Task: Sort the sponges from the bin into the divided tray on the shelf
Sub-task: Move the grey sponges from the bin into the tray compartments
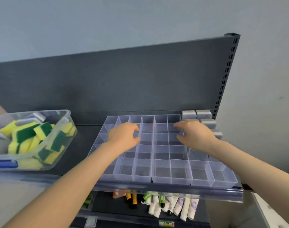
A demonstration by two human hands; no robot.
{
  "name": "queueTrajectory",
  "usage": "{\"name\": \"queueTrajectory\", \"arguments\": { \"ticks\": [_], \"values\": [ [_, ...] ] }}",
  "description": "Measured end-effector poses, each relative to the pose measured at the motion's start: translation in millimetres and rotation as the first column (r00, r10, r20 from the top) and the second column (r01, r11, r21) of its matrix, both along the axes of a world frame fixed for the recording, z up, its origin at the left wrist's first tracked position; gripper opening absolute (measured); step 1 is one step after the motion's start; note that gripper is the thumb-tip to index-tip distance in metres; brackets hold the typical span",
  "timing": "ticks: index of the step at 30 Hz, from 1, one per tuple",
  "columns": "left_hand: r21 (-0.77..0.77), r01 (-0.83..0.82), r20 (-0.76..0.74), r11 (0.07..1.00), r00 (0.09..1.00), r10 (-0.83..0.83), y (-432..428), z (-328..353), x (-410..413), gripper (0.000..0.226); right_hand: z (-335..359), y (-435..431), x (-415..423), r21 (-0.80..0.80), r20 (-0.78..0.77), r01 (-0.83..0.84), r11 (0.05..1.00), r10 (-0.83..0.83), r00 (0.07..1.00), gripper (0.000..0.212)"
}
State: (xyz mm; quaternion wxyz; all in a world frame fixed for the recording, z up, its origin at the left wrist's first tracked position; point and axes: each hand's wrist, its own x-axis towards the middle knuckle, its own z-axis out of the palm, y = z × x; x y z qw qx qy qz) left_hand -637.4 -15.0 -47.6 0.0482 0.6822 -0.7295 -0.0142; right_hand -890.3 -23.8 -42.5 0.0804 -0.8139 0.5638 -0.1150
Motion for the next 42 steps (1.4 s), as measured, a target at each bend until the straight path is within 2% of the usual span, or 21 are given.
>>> {"name": "queueTrajectory", "arguments": {
  "ticks": [5,10,17,22,28,32,36,42],
  "values": [
    [-0.031,-0.074,0.111,0.997,0.991,0.077,14.5,12.7,98.0,0.034,14.3,1.8,81.9,-0.024,-0.069,-0.021,0.999,0.020,0.997,0.041],
    [-0.062,-0.119,0.105,0.991,0.987,0.125,29.3,25.2,182.2,0.036,27.6,4.2,161.0,-0.031,-0.079,-0.040,0.999,0.038,0.996,0.029],
    [-0.075,-0.173,0.103,0.982,0.978,0.180,50.0,43.3,307.1,0.032,36.1,13.5,293.9,-0.033,-0.028,-0.096,0.995,0.095,0.995,0.033],
    [-0.067,-0.183,0.072,0.981,0.980,0.187,56.8,49.3,364.6,0.034,36.2,13.0,362.5,-0.024,-0.015,-0.132,0.991,0.132,0.991,0.027],
    [-0.062,-0.233,0.030,0.970,0.971,0.235,48.9,43.3,427.7,0.036,35.6,-3.2,432.9,-0.025,-0.005,-0.210,0.977,0.209,0.978,0.028],
    [-0.066,-0.265,-0.004,0.962,0.964,0.265,37.8,34.9,469.6,0.030,31.5,-26.0,474.2,-0.052,0.008,-0.259,0.964,0.260,0.966,0.034],
    [-0.047,-0.288,-0.025,0.956,0.958,0.287,18.0,27.9,511.7,0.032,26.5,-55.6,514.3,-0.067,0.003,-0.268,0.961,0.269,0.963,0.026],
    [-0.026,-0.288,0.044,0.957,0.956,0.289,-29.5,33.7,563.3,0.033,22.5,-104.6,567.6,-0.052,0.084,-0.285,0.957,0.289,0.954,0.033]
  ]
}}
